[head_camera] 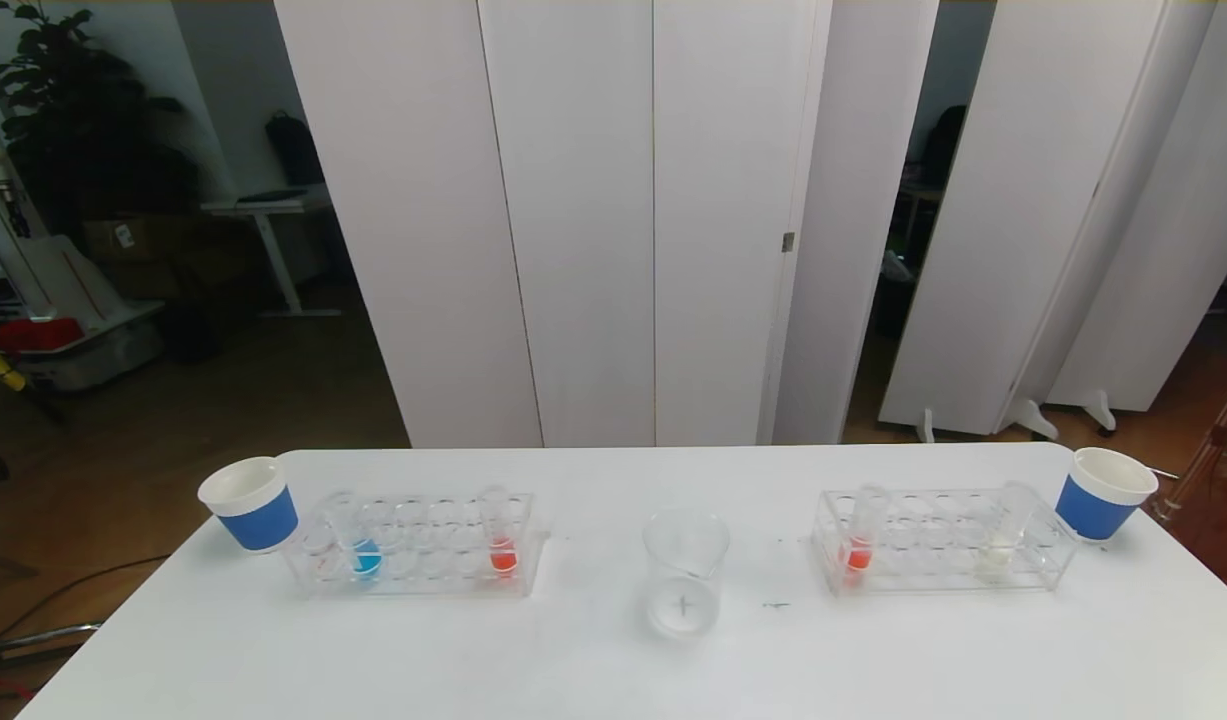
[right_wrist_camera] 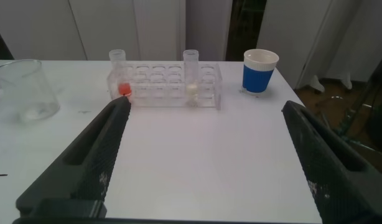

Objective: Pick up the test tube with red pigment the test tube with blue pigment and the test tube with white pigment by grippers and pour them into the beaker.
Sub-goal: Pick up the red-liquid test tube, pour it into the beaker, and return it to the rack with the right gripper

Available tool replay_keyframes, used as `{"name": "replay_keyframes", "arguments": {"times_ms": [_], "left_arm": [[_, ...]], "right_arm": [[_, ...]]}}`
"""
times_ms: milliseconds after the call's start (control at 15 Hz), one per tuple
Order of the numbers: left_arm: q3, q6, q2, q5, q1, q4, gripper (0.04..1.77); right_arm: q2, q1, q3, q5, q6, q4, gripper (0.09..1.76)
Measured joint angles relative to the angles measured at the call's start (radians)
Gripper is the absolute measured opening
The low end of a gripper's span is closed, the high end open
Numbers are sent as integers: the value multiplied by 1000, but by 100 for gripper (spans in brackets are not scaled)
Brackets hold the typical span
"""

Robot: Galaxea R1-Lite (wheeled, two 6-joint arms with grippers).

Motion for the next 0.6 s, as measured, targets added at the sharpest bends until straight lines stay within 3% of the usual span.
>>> {"name": "replay_keyframes", "arguments": {"times_ms": [267,600], "left_arm": [[0,0,0,0,0,0,175],[0,0,0,0,0,0,175]], "right_arm": [[128,11,-93,-1,-2,-16,175],[369,14,-199,-1,-3,-151,175]]}}
